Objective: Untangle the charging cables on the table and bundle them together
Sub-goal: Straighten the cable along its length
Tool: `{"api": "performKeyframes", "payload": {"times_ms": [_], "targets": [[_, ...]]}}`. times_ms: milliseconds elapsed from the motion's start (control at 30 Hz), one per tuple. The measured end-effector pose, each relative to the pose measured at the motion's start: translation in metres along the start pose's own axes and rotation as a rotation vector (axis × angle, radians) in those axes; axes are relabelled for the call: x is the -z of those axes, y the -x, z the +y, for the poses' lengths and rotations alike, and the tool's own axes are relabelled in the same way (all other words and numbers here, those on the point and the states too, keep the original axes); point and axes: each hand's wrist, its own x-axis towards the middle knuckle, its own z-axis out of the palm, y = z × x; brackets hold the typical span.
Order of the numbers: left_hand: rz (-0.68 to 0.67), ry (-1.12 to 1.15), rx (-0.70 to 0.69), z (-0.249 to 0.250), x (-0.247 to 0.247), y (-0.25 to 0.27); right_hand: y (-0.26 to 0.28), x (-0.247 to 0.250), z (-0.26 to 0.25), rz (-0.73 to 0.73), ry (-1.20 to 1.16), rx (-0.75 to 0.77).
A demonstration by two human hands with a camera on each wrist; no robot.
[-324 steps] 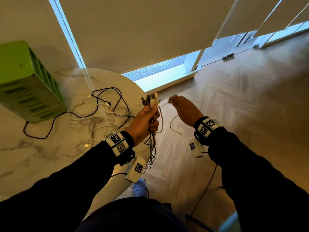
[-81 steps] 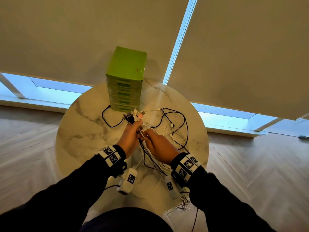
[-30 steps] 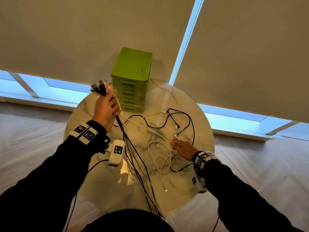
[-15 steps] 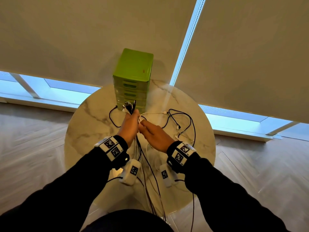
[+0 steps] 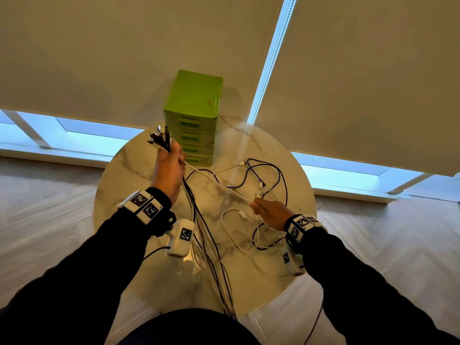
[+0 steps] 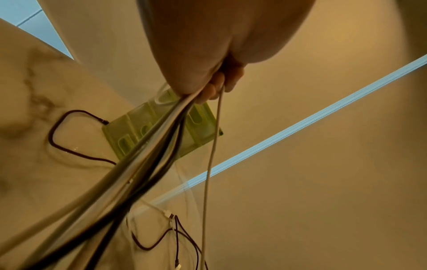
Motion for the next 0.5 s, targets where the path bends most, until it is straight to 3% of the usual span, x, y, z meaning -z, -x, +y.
{"api": "performKeyframes", "payload": {"times_ms": [100, 233, 367, 500], "targets": [[-0.003, 0.004, -0.036, 0.007, 0.004, 0.001, 0.001, -0.002, 0.016, 0.084, -0.071, -0.070], [-0.053, -0.054, -0.037, 0.004, 0.000, 0.011, -0.005, 0.009, -0.006, 0.228, -0.209, 0.025], [-0.144, -0.055, 0.025, -0.005, -0.014, 0.029, -0.012, 0.024, -0.037, 0.175, -0.223, 0.146], [-0.290, 0.151, 0.112, 0.000, -0.042, 0.044, 0.004, 0.031, -0.032, 0.050, -0.192, 0.039]]}}
